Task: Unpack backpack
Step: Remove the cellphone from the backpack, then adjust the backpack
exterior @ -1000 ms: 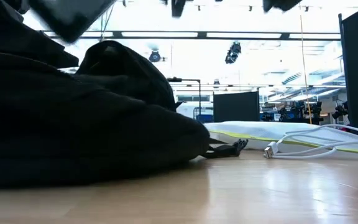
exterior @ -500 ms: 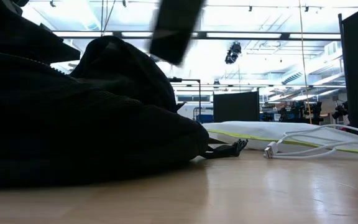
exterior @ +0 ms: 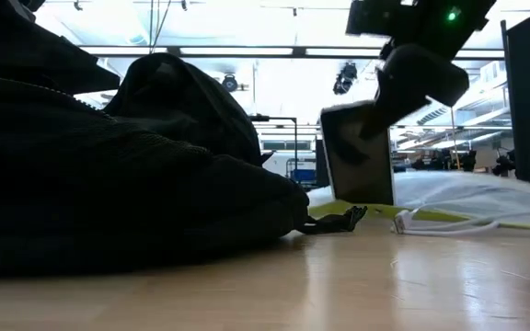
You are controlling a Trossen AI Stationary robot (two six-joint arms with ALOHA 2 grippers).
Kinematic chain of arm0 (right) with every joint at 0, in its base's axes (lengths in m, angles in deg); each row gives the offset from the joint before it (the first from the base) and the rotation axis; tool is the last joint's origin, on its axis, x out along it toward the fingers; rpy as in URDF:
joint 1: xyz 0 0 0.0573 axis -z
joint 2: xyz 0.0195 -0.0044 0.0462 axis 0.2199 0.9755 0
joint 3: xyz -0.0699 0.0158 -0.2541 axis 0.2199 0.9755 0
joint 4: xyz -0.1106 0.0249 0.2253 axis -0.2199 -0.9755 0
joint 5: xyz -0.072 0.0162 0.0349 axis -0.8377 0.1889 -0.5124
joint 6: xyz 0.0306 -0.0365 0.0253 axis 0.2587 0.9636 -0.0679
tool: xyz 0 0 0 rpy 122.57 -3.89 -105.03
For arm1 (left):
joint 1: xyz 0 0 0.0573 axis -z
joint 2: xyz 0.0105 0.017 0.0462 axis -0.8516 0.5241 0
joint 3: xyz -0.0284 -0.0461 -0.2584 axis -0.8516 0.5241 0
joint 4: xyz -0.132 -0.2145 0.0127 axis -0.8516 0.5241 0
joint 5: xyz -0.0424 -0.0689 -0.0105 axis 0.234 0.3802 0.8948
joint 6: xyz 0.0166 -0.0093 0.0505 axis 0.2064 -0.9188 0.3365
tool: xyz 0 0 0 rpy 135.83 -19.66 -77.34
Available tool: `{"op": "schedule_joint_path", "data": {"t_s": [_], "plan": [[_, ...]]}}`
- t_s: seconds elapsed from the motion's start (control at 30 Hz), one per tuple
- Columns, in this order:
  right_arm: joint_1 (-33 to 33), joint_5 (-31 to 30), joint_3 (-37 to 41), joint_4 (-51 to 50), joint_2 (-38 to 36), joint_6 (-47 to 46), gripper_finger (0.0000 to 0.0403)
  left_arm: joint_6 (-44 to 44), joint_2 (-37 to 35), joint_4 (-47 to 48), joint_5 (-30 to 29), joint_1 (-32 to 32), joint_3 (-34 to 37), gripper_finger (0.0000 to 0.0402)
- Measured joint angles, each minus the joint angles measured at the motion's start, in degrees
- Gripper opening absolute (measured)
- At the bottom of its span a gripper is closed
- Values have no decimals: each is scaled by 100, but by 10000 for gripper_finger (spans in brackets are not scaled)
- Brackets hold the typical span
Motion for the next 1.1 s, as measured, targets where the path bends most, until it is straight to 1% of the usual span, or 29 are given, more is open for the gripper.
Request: {"op": "schedule_joint_path", "data": {"t_s": [0.07, 0.13, 0.2, 0.33, 0.43, 0.5, 0.57, 0.63, 0.73, 0.87, 1.0, 1.1], "plan": [[4, 79, -7, 147, 76, -17, 34, -2, 0, 0, 0, 0, 0, 234], [-12, 300, 6, 285, 96, 31, 68, -29, 0, 0, 0, 0, 0, 234], [-72, 404, 21, 360, 111, 113, 109, -37, 0, 2, 0, 0, 0, 234], [-206, 370, 22, 528, 100, 223, 199, -37, 0, 8, 0, 0, 0, 234], [-307, 353, 22, 711, 100, 243, 259, -37, 0, 50, 0, 0, 2, 234], [-351, 327, 22, 888, 98, 280, 289, -37, 0, 48, -2, 0, 2, 234], [-391, 315, 22, 1101, 98, 400, 308, -39, 0, 48, -2, 0, 2, 234], [-418, 304, 22, 1316, 96, 525, 317, -39, 0, 48, -2, 0, 2, 234], [-423, 311, 22, 1667, 94, 719, 314, -40, 0, 48, -4, 0, 2, 234], [-401, 413, 22, 2330, 94, 1038, 296, -23, 0, 48, -57, 0, 2, 234], [-279, 417, 22, 3229, 96, 1512, 273, -4, 1, 88, -471, 0, 4, 234], [-119, 411, 22, 4090, 98, 2025, 252, 0, 15, 43, -634, 0, 4, 234]]}}
